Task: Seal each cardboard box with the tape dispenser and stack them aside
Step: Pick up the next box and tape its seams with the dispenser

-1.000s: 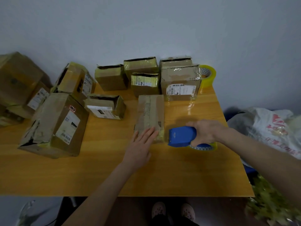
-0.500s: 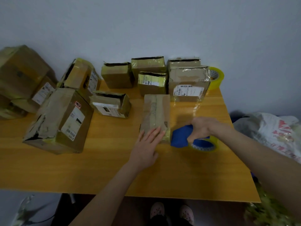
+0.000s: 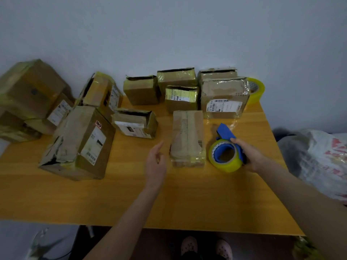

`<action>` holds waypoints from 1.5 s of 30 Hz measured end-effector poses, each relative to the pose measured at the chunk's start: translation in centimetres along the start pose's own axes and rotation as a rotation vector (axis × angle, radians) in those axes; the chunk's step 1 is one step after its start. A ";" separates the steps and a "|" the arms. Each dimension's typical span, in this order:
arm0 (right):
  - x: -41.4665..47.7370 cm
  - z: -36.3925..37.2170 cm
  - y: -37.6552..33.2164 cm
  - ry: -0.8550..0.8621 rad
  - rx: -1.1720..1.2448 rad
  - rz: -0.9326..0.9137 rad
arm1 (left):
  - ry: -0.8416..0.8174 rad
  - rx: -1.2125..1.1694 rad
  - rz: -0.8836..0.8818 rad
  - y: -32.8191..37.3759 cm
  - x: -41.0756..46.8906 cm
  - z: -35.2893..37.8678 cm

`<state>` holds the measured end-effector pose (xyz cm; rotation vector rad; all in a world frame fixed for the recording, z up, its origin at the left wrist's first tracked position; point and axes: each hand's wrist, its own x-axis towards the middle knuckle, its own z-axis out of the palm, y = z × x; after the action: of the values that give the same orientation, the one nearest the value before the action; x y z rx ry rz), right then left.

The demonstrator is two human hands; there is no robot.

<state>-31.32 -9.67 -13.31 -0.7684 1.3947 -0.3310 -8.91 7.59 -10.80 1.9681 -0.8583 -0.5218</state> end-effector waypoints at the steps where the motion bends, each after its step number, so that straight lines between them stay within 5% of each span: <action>1: 0.0 0.1 0.0 0.015 -0.049 -0.018 | -0.012 0.045 0.004 -0.1 0.1 -0.6; 6: -2.0 0.8 -1.3 0.261 -0.634 -0.441 | -0.096 0.148 0.005 0.5 -0.7 -0.3; 9: -4.7 4.6 -0.6 0.235 -0.707 -0.640 | -0.120 0.121 -0.051 1.6 -1.3 1.4; 12: -6.0 9.3 2.6 0.112 -0.830 -0.634 | -0.139 0.060 -0.147 2.0 -1.4 3.0; 18: -5.8 10.4 3.3 0.137 -0.751 -0.576 | -0.191 -0.041 -0.306 0.7 0.1 2.9; 31: -3.9 8.9 3.1 0.154 -0.738 -0.581 | -0.181 0.241 0.008 -1.7 1.9 1.2; 36: -4.0 8.6 3.0 0.222 -1.002 -0.689 | -0.167 0.343 -0.044 -2.4 1.9 2.1; 40: -4.1 8.1 1.3 0.268 -1.139 -0.723 | -0.233 0.479 -0.069 -2.5 2.7 2.2; 45: -3.6 9.6 1.0 0.186 -1.309 -0.791 | -0.449 0.372 0.180 -1.6 3.6 2.5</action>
<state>-22.99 -3.88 -11.39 -2.4325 1.3231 -0.0341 -7.53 4.12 -13.53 2.1073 -1.4882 -0.7545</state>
